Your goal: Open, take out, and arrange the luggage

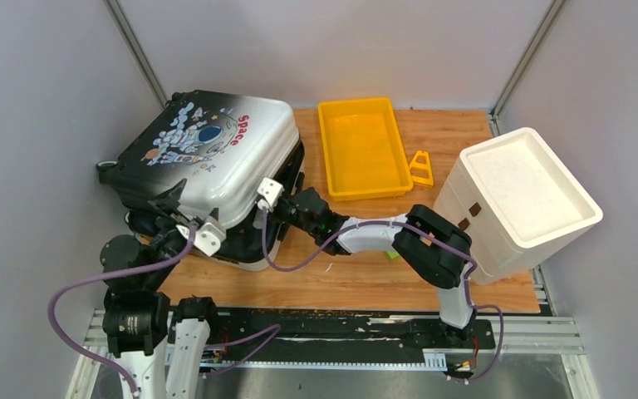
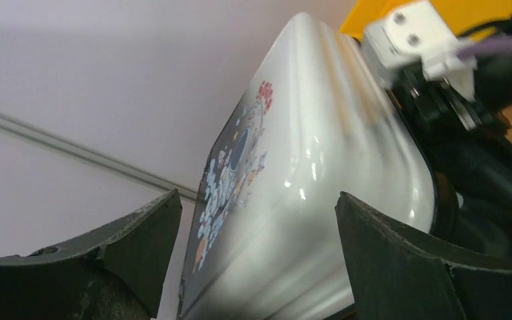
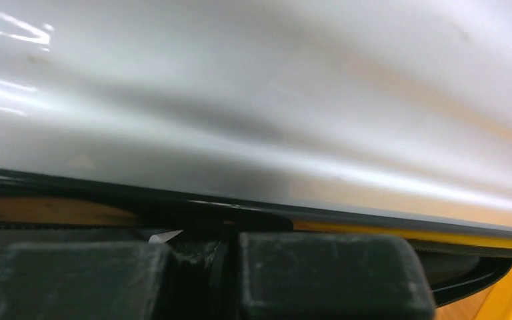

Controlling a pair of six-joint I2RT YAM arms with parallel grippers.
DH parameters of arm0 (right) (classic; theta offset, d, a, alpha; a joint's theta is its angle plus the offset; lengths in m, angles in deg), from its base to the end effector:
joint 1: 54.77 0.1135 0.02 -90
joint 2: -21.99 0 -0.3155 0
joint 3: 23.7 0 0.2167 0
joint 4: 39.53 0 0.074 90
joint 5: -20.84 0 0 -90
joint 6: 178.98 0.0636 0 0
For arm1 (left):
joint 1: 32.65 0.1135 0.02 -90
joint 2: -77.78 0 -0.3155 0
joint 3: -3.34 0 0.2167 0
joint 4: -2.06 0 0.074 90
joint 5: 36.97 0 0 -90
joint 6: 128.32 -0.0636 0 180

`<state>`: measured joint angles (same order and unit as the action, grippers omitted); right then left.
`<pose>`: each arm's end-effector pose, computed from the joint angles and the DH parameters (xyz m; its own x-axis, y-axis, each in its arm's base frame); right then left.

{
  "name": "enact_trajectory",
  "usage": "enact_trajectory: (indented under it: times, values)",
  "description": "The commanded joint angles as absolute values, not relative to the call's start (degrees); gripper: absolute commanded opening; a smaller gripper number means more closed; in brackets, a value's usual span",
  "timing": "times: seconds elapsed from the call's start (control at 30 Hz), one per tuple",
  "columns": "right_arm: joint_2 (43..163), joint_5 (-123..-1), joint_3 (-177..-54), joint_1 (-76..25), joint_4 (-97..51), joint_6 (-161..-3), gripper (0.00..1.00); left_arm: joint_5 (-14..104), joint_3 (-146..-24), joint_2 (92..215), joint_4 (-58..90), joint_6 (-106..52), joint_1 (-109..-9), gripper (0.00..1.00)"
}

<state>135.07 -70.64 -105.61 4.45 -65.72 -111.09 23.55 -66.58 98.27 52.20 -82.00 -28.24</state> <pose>0.2400 0.3997 0.2796 0.2771 -0.2700 -0.9221 -0.8002 0.4664 -0.3770 -0.0028 -0.0316 0.3869 0.2837 0.6249 -0.7274 0.3149 0.6557 0.6862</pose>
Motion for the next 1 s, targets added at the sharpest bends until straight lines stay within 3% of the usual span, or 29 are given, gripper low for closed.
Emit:
enact_trajectory:
  times: [0.0, 0.27, 0.4, 0.63, 0.97]
  values:
    - [126.8, -63.9, -108.7, 1.7, -75.1, -100.2, 0.02, 18.4, -64.3, 96.3, 56.0, -96.9, -28.3, 0.93]
    - [126.0, -58.8, -109.5, 0.9, -77.9, -92.9, 0.07, 21.2, -64.6, 97.3, 60.2, -102.7, -28.4, 0.94]
    - [125.9, -58.5, -111.0, 0.0, -77.0, -91.3, 0.07, 24.8, -61.8, 96.4, 56.6, -103.2, -28.4, 0.99]
    - [126.2, -58.8, -112.3, -1.2, -76.0, -89.4, 0.07, 29.6, -54.5, 92.6, 46.3, -101.5, -28.4, 1.0]
    - [126.0, -58.3, -115.1, -2.5, -74.0, -85.5, 0.06, 22.7, -63.1, 94.1, 59.9, -105.2, -28.3, 1.0]
